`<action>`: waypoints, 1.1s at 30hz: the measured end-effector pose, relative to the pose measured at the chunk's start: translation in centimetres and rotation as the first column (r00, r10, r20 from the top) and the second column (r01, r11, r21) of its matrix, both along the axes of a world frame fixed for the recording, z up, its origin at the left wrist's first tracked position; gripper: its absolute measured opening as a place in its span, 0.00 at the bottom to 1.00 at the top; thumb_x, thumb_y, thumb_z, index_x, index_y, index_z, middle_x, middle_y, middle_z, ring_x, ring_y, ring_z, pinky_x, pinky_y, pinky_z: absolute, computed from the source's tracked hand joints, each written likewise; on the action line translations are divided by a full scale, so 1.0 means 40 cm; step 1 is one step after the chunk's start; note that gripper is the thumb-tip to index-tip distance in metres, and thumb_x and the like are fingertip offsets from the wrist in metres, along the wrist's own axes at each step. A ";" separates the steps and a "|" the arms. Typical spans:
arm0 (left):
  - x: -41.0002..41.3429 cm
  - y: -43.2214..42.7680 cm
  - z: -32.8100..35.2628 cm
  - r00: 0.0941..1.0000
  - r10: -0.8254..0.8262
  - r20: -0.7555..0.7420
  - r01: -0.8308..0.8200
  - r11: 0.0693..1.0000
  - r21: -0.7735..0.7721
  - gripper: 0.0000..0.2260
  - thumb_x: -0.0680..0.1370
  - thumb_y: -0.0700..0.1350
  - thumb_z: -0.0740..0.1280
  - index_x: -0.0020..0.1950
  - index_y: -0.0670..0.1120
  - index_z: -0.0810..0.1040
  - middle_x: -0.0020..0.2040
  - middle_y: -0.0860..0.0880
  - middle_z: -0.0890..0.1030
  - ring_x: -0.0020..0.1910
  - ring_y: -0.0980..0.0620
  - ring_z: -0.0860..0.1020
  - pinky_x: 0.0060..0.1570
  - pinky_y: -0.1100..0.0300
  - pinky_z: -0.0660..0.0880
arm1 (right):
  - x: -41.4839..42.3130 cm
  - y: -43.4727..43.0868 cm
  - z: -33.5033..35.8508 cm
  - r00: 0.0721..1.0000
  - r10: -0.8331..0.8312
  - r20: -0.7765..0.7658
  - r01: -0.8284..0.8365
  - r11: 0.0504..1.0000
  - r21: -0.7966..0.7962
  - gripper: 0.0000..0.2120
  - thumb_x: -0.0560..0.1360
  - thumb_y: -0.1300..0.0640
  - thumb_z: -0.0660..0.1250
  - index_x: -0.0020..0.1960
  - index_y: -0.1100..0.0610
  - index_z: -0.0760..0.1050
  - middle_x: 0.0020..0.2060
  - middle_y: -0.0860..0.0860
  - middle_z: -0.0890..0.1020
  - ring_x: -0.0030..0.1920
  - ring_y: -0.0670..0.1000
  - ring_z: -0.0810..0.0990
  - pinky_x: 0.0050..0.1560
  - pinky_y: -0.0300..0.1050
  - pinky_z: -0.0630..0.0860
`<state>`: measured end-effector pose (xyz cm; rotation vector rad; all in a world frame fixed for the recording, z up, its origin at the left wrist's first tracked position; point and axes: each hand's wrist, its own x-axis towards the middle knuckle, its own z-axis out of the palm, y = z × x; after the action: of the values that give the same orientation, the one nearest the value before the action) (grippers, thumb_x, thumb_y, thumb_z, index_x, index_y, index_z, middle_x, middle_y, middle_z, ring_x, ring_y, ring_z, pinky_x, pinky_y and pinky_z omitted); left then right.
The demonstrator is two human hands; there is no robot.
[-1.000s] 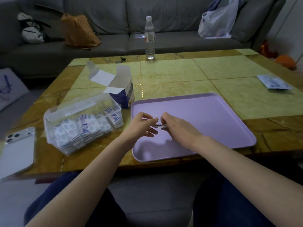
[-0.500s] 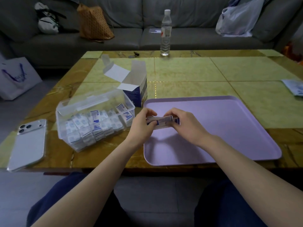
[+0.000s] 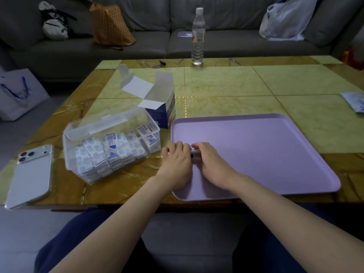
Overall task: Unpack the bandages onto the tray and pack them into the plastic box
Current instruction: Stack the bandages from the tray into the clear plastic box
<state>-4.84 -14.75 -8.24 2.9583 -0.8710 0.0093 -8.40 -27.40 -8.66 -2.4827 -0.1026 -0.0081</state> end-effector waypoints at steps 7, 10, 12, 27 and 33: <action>-0.013 0.008 -0.001 0.999 -0.014 0.030 0.013 1.000 0.015 0.11 0.79 0.42 0.54 0.60 0.44 0.63 0.60 0.45 0.66 0.58 0.44 0.65 0.57 0.52 0.60 | -0.013 -0.009 0.016 0.998 0.034 0.047 -0.028 0.993 -0.117 0.14 0.79 0.63 0.55 0.64 0.61 0.69 0.61 0.55 0.72 0.63 0.53 0.68 0.62 0.44 0.66; -0.015 0.023 -0.003 0.997 -0.003 0.079 0.006 0.999 -0.038 0.11 0.77 0.40 0.56 0.59 0.46 0.64 0.59 0.46 0.67 0.58 0.45 0.65 0.56 0.54 0.60 | -0.013 -0.007 0.026 0.982 -0.009 0.189 0.046 0.981 -0.190 0.10 0.80 0.59 0.57 0.55 0.58 0.76 0.51 0.53 0.77 0.53 0.52 0.71 0.54 0.46 0.70; -0.016 0.032 0.002 0.996 0.015 0.086 -0.008 0.996 -0.088 0.10 0.78 0.40 0.56 0.58 0.46 0.64 0.58 0.47 0.67 0.57 0.46 0.65 0.57 0.54 0.61 | -0.015 -0.008 0.033 0.964 0.004 0.267 0.063 0.968 -0.243 0.10 0.79 0.58 0.59 0.54 0.57 0.78 0.48 0.52 0.78 0.51 0.53 0.71 0.52 0.46 0.71; -0.030 0.069 0.016 0.998 -0.032 -0.054 0.011 0.933 -0.359 0.04 0.79 0.40 0.60 0.52 0.44 0.72 0.51 0.47 0.73 0.47 0.46 0.74 0.45 0.49 0.73 | -0.028 -0.003 0.041 0.989 0.017 0.145 0.002 0.991 -0.134 0.13 0.78 0.62 0.58 0.56 0.53 0.78 0.49 0.51 0.81 0.52 0.51 0.75 0.52 0.46 0.72; -0.035 0.063 0.002 0.998 -0.031 0.058 0.037 0.994 -0.106 0.08 0.82 0.46 0.52 0.59 0.46 0.66 0.57 0.47 0.70 0.55 0.47 0.67 0.54 0.57 0.63 | -0.028 -0.003 0.040 0.993 0.059 0.105 -0.045 0.990 -0.135 0.13 0.78 0.61 0.58 0.56 0.54 0.79 0.49 0.52 0.79 0.52 0.51 0.74 0.54 0.46 0.72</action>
<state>-6.26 -12.23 -8.17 2.8563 -0.8973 0.1338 -9.51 -27.51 -7.07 -2.6109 -0.2207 -0.1185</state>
